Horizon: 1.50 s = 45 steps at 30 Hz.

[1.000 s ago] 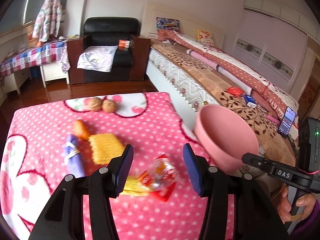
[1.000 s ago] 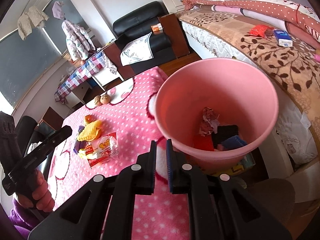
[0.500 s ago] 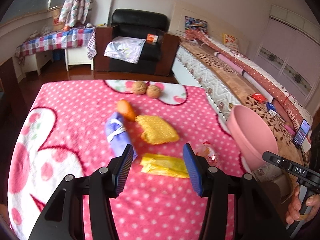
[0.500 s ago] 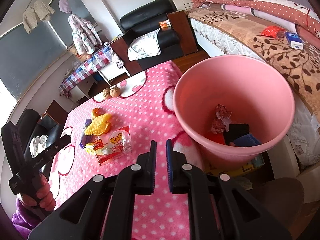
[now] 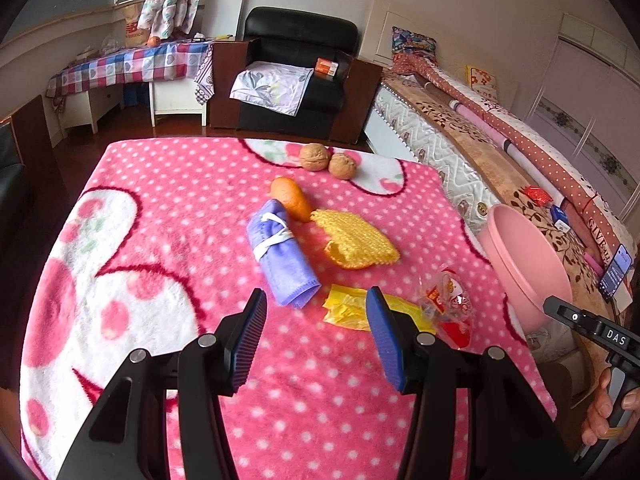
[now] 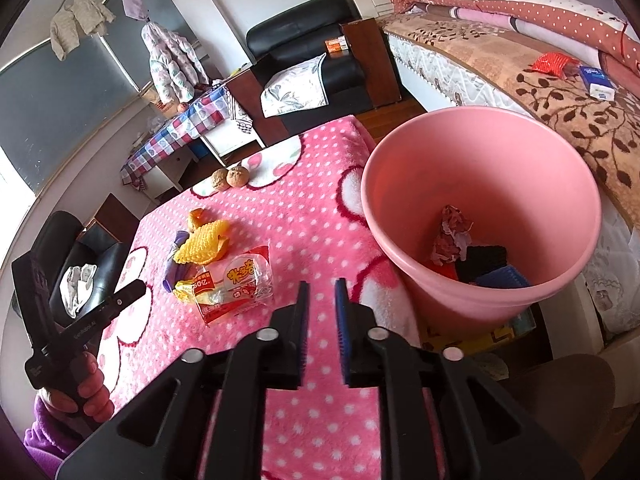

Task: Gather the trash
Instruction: 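Move both tools back over the remaining trash on the bedspread, then grasp the purple rolled cloth with the left tool while the right tool grasps the yellow mesh sleeve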

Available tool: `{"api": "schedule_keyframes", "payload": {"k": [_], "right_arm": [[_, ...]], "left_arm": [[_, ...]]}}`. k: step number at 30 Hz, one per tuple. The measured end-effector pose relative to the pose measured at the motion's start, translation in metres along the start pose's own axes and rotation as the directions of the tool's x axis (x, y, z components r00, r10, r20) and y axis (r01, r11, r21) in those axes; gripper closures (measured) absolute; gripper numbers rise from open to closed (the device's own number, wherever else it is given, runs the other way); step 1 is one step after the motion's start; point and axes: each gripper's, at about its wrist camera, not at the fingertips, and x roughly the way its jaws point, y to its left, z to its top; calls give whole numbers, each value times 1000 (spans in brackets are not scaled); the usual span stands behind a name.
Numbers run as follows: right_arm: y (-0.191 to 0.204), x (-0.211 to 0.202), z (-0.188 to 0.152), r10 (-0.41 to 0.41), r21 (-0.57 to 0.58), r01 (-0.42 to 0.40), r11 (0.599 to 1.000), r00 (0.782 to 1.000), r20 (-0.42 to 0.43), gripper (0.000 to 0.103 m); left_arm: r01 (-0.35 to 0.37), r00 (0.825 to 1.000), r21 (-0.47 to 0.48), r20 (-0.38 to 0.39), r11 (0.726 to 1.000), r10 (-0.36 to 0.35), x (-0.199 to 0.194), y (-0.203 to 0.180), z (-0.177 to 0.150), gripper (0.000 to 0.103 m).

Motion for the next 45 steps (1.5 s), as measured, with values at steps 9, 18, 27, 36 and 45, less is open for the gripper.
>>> {"api": "schedule_keyframes", "payload": {"k": [9, 18, 27, 36, 45], "right_arm": [[1, 3, -1, 11, 0, -11, 1000, 1000, 7, 76], [1, 13, -2, 29, -6, -29, 1000, 999, -25, 76], [11, 21, 3, 53, -38, -54, 998, 998, -44, 76], [68, 50, 31, 144, -167, -156, 974, 986, -80, 75], [111, 111, 47, 168, -163, -200, 966, 967, -189, 75]], "left_arm": [[-20, 1000, -10, -23, 1000, 20, 4, 5, -6, 52], [-19, 999, -39, -46, 999, 17, 17, 9, -5, 52], [-37, 999, -90, -36, 995, 34, 45, 10, 20, 52], [-43, 996, -110, -81, 993, 35, 63, 19, 17, 73], [13, 998, -154, -62, 988, -23, 47, 38, 12, 85]]}}
